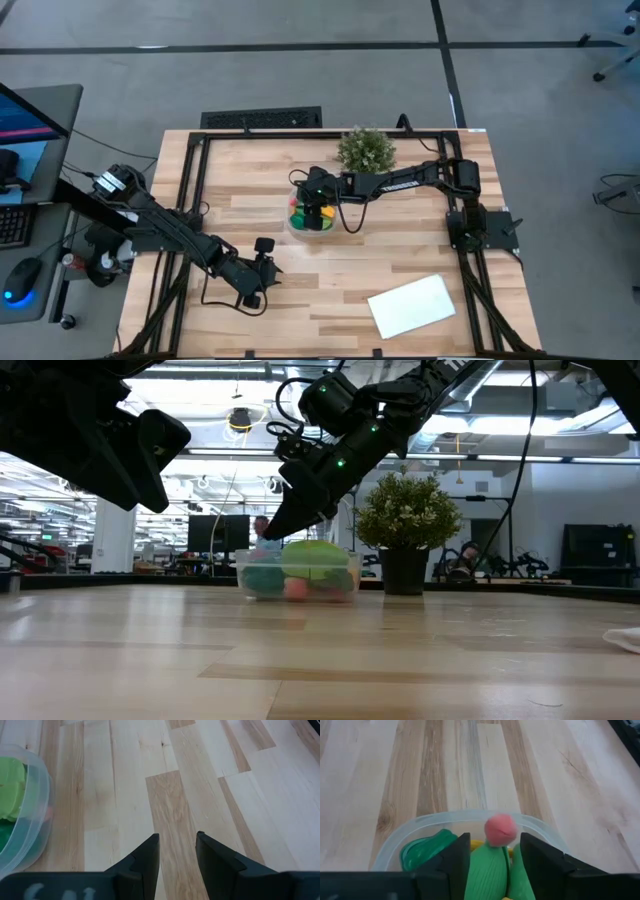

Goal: Pick and placing Produce into tupperware
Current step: Return to Home Position

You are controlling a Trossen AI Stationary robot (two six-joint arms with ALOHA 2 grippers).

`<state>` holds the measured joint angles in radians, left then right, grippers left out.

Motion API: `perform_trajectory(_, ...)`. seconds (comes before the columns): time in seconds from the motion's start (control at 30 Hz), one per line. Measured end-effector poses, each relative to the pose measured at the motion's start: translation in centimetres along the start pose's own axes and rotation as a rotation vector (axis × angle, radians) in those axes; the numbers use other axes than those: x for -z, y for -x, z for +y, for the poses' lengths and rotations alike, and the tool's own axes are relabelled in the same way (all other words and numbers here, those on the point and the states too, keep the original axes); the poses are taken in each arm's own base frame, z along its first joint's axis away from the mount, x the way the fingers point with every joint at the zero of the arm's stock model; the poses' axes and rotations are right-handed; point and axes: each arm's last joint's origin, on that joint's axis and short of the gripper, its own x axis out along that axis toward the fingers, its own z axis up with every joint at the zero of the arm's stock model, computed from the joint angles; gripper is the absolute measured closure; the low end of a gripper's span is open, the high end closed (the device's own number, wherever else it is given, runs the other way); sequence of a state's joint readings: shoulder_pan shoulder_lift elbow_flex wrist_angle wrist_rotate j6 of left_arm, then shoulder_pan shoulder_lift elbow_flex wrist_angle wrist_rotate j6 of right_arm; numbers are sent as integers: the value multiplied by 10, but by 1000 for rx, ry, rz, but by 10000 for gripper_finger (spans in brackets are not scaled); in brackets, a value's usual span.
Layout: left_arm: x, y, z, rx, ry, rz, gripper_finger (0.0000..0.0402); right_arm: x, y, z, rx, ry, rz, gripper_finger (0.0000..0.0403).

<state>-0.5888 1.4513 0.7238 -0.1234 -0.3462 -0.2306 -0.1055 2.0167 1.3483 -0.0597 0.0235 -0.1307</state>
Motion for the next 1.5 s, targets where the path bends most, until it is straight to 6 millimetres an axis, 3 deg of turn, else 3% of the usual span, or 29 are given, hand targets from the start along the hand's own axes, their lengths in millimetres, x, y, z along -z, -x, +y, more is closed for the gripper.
perform_trajectory(0.23, 1, 0, 0, -2, -4, 8, 284, -4, 3, 6, -11, 22, -6, 217)
perform_trajectory(0.43, 0, 0, 0, 0, -14, -3, 284, -26, 12, 21, -41, 56, -2, 213)
perform_trajectory(0.67, -2, 0, 0, -10, -7, -21, 284, -38, 24, 45, -91, 109, 80, 219)
perform_trajectory(0.87, -1, 0, 1, -40, -18, -17, 284, -37, 34, 59, -60, 174, 217, 220)
perform_trajectory(1.0, -2, 0, 5, -162, -125, -39, 284, -36, 45, 57, -57, 207, 349, 217)
perform_trajectory(1.23, -10, 2, 9, -356, -392, -81, 284, -31, 49, 55, -29, 69, 432, 220)
perform_trajectory(1.5, -15, 5, 12, -558, -331, -125, 284, -36, 51, 81, -125, 177, 369, 221)
